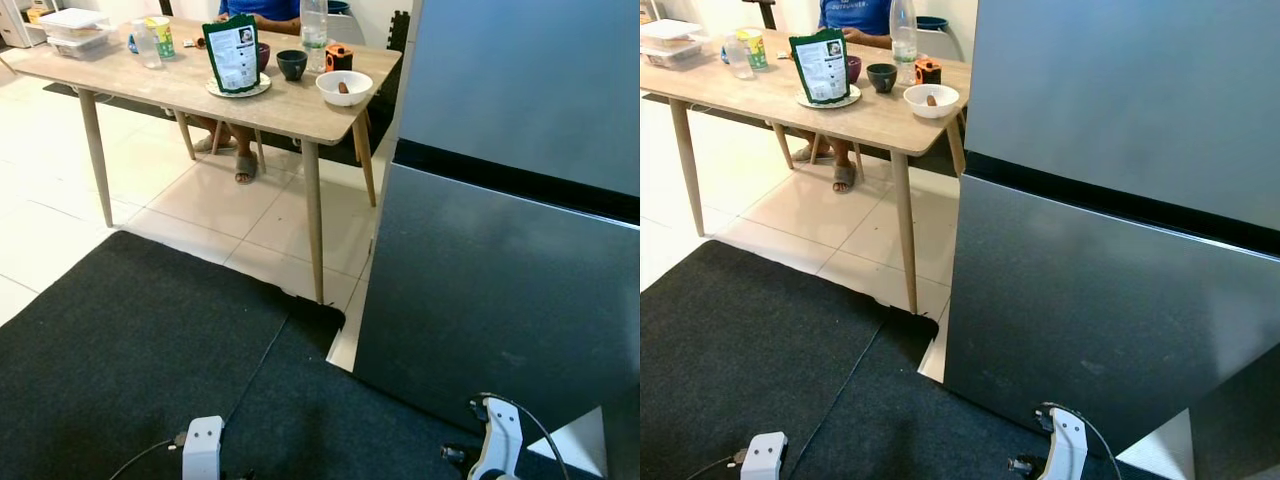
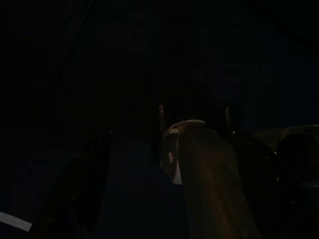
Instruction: Restocking fridge
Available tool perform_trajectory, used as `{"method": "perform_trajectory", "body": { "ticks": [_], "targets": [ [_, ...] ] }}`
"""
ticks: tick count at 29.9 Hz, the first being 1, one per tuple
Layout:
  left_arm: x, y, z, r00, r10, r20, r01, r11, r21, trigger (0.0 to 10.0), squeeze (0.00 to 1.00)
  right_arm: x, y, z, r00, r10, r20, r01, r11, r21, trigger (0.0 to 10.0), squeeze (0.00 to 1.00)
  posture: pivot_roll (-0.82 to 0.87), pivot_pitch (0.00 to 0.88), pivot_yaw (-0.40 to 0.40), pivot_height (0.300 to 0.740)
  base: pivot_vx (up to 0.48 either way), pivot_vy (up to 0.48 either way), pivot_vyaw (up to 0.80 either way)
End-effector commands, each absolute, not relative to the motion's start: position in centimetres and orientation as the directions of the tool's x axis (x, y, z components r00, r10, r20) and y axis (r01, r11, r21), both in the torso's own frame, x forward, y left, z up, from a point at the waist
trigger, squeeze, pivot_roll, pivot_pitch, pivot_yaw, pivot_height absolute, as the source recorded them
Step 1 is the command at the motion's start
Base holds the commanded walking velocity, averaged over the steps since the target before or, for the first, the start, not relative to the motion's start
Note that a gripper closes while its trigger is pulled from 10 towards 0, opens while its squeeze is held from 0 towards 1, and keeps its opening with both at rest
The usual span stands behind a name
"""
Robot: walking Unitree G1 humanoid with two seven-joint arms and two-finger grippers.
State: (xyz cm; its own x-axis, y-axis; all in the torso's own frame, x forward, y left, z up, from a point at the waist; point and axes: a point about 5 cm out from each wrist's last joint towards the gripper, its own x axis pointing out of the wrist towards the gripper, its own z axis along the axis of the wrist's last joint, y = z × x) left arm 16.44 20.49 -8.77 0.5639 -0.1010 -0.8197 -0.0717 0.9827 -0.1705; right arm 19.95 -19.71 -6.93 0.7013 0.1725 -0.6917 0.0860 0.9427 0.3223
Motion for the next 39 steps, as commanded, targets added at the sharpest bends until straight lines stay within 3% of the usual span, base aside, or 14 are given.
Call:
{"method": "perform_trajectory", "body": {
  "ticks": [1, 12, 18, 22, 24, 29, 39],
  "targets": [
    [15.4, 20.0, -9.3, 0.533, -0.105, -0.840, -0.083, 0.981, -0.176, 10.0, 0.00, 20.2, -19.6, -6.9, 0.693, 0.177, -0.699, 0.075, 0.946, 0.314, 10.0, 0.00, -0.09, 0.071, -0.018, 0.740, 0.000, 0.000, 0.80],
    [15.4, 19.8, -9.3, 0.540, -0.124, -0.833, -0.075, 0.978, -0.194, 10.0, 0.00, 20.5, -21.3, -6.3, 0.746, 0.126, -0.654, 0.161, 0.919, 0.361, 10.0, 0.00, -0.09, 0.090, -0.014, 0.740, 0.000, 0.000, 0.80],
    [14.5, 20.6, -9.5, 0.513, -0.105, -0.852, -0.074, 0.984, -0.165, 10.0, 0.00, 20.2, -21.5, -6.5, 0.722, 0.110, -0.684, 0.145, 0.941, 0.305, 10.0, 0.00, -0.11, 0.089, -0.004, 0.740, 0.000, 0.000, 0.00],
    [15.0, 20.3, -9.4, 0.513, -0.113, -0.851, -0.052, 0.985, -0.162, 10.0, 0.00, 20.2, -21.4, -6.5, 0.721, 0.110, -0.684, 0.149, 0.940, 0.308, 10.0, 0.00, -0.12, 0.087, 0.002, 0.740, 0.000, 0.000, 0.80],
    [16.5, 19.6, -8.9, 0.552, -0.130, -0.824, -0.038, 0.983, -0.180, 10.0, 0.00, 19.8, -21.3, -6.8, 0.712, 0.112, -0.693, 0.154, 0.938, 0.310, 10.0, 0.00, -0.11, 0.088, -0.014, 0.740, 0.000, 0.000, 0.80],
    [16.9, 19.3, -8.8, 0.563, -0.131, -0.816, -0.051, 0.980, -0.193, 10.0, 0.00, 19.0, -21.4, -7.2, 0.687, 0.115, -0.718, 0.145, 0.946, 0.290, 10.0, 0.00, -0.11, 0.083, -0.021, 0.740, 0.000, 0.000, 0.80],
    [14.7, 18.8, -9.8, 0.501, -0.123, -0.857, -0.067, 0.981, -0.180, 10.0, 0.00, 17.4, -22.6, -7.9, 0.630, 0.039, -0.776, 0.174, 0.966, 0.189, 10.0, 0.00, -0.10, 0.052, -0.039, 0.740, 0.000, 0.000, 0.56]
  ]
}}
